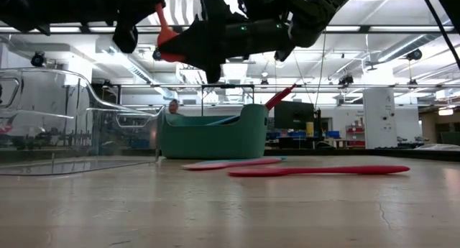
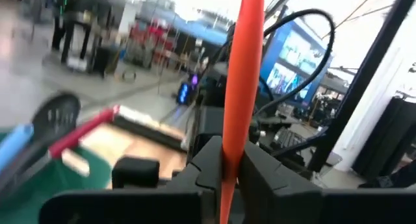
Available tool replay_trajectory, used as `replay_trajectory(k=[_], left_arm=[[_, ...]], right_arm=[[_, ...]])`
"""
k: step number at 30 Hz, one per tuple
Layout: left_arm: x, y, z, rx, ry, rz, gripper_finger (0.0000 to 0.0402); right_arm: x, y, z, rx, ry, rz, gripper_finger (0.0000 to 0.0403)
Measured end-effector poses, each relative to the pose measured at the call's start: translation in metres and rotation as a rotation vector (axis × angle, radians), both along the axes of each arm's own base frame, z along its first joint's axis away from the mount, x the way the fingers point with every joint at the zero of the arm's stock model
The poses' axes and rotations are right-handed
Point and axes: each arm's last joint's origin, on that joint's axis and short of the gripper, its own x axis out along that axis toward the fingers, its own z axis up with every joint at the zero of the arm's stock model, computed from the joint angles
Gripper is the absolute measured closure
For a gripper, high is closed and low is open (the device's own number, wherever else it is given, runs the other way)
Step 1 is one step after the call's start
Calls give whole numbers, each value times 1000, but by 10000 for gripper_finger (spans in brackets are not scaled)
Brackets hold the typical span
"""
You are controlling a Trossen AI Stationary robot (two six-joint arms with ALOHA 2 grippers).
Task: Pick & Place Kitchen Items
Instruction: Put the orange spatula into the left transparent bin
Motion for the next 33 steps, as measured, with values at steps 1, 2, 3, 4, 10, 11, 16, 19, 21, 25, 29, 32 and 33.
replay_trajectory(k=[1,2,3,4,10,11,16,19,21,25,29,32,33], left_arm=[[0,0,0,-27,22,-6,364],[-1,0,2,-47,46,-8,365],[-2,0,3,-62,74,-10,366],[-4,0,5,-72,99,-12,368],[-18,-2,25,-100,274,-24,372],[-20,-2,28,-103,290,-24,372],[-38,-4,45,-227,490,-36,366],[-47,-5,46,-296,609,-17,360],[-50,-5,42,-343,658,-2,360],[-48,-5,26,-420,724,25,361],[-41,-4,6,-462,793,42,361],[-37,-5,-10,-494,858,35,361],[-35,-5,-15,-500,877,32,361]], right_arm=[[0,0,-1,4,11,15,338],[-1,1,-2,7,20,27,332],[-1,1,-3,9,29,36,326],[-1,1,-4,9,38,44,319],[-3,3,-10,-15,96,60,283],[-3,3,-11,-16,101,60,278],[-4,3,-13,-13,128,61,254],[-4,4,-15,-8,146,63,242],[-5,4,-17,-5,167,64,236],[-6,6,-18,-3,185,67,226],[-7,6,-21,-4,214,70,219],[-7,6,-21,-6,217,70,218],[-7,6,-21,-11,216,70,220]])
